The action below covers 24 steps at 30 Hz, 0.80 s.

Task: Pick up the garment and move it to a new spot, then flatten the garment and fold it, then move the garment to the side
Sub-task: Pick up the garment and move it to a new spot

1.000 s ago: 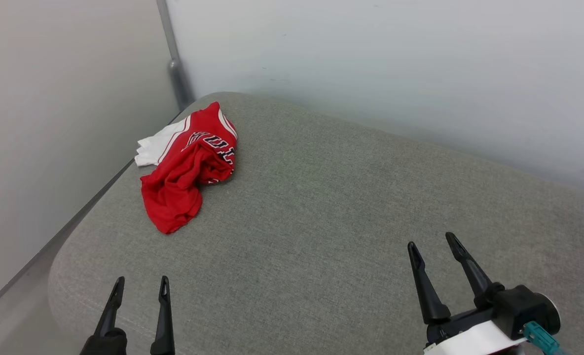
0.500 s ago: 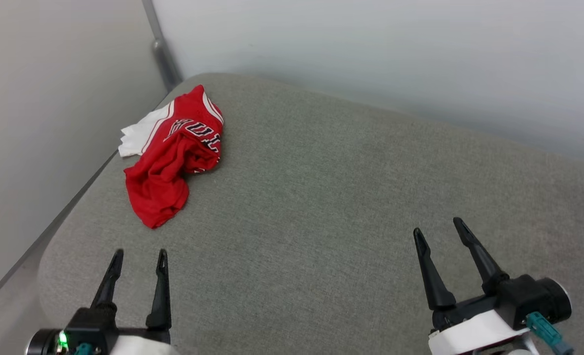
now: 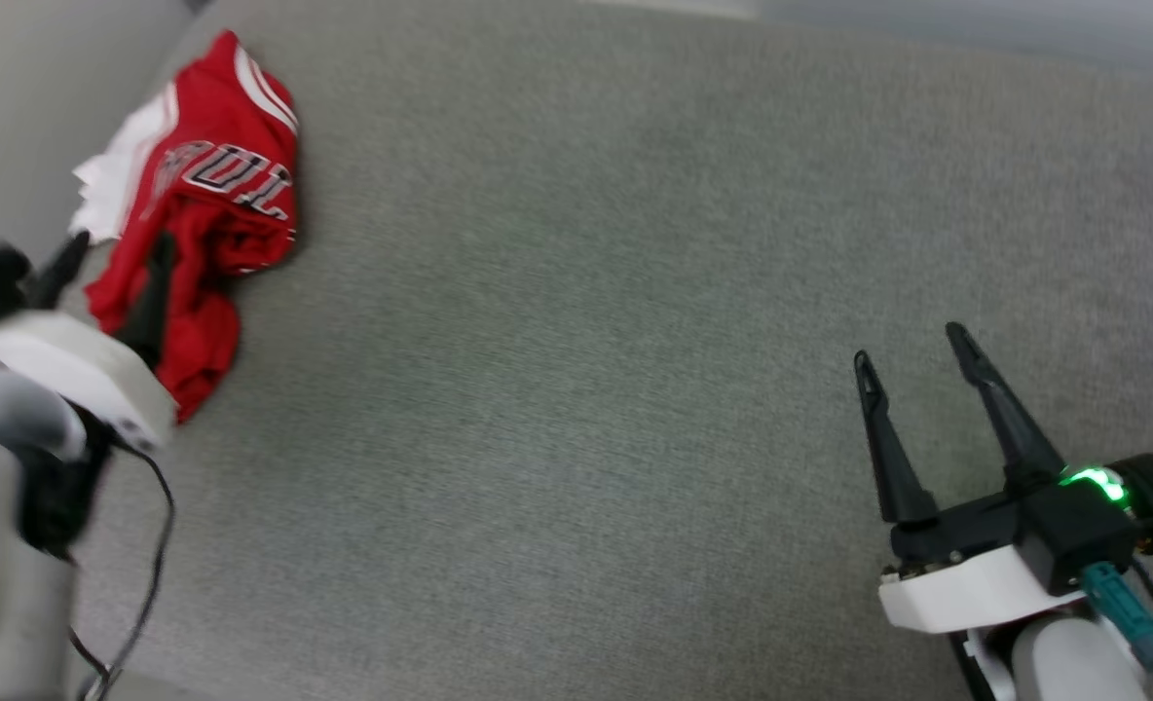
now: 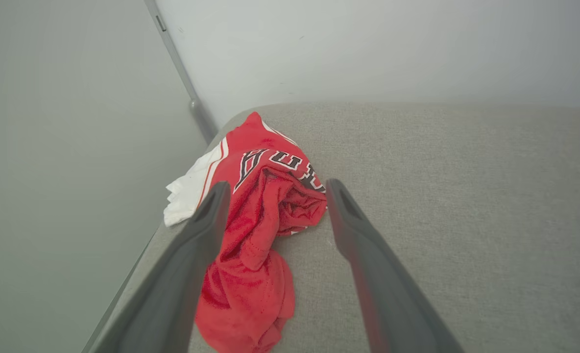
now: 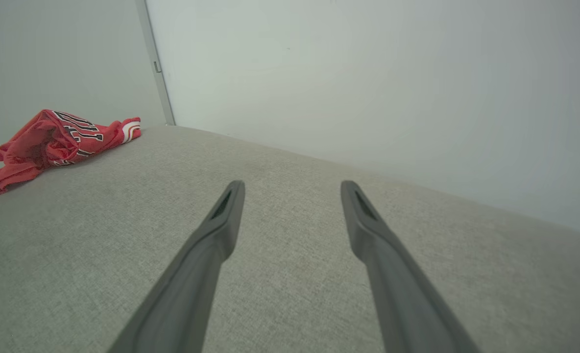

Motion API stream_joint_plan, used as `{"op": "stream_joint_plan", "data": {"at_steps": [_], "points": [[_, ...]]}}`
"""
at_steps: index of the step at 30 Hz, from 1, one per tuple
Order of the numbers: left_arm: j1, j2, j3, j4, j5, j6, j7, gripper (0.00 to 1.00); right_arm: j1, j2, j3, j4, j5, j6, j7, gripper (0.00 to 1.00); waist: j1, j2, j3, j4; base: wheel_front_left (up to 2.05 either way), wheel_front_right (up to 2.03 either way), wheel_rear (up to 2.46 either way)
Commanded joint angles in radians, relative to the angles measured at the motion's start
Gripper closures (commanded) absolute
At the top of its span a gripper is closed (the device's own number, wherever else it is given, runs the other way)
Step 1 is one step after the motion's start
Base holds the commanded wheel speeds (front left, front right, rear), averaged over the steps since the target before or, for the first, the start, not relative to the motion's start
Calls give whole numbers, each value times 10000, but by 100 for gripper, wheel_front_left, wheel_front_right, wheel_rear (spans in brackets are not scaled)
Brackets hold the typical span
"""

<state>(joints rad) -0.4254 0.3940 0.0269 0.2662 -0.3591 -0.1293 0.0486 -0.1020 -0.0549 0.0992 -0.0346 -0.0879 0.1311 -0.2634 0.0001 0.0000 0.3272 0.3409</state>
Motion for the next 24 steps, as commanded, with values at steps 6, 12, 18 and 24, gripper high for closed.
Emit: {"op": "stream_joint_plan", "data": {"at_steps": [6, 12, 18, 24], "points": [[-2431, 2225, -896, 970, -3083, 7, 3128, 0, -531, -400, -315, -558, -213, -5, -23, 0, -1, 0, 2264, -1066, 0, 0, 0], [-3505, 3189, -1350, 2049, -4827, 5, 4933, 0, -656, -416, 0, -833, -586, -6, -21, 0, -1, 0, 3095, -1510, 0, 0, 0], [-4134, 3391, -1522, 3399, -5546, 4, 5380, 0, -690, -327, 141, -820, -632, -8, 16, 0, -1, 0, 3637, -1735, 0, 0, 0], [-3798, 3161, -2263, 4202, -6100, 5, 5818, 100, -649, -349, -41, -738, -607, -14, 48, 0, -1, 0, 3715, -1721, 0, 0, 0]]}}
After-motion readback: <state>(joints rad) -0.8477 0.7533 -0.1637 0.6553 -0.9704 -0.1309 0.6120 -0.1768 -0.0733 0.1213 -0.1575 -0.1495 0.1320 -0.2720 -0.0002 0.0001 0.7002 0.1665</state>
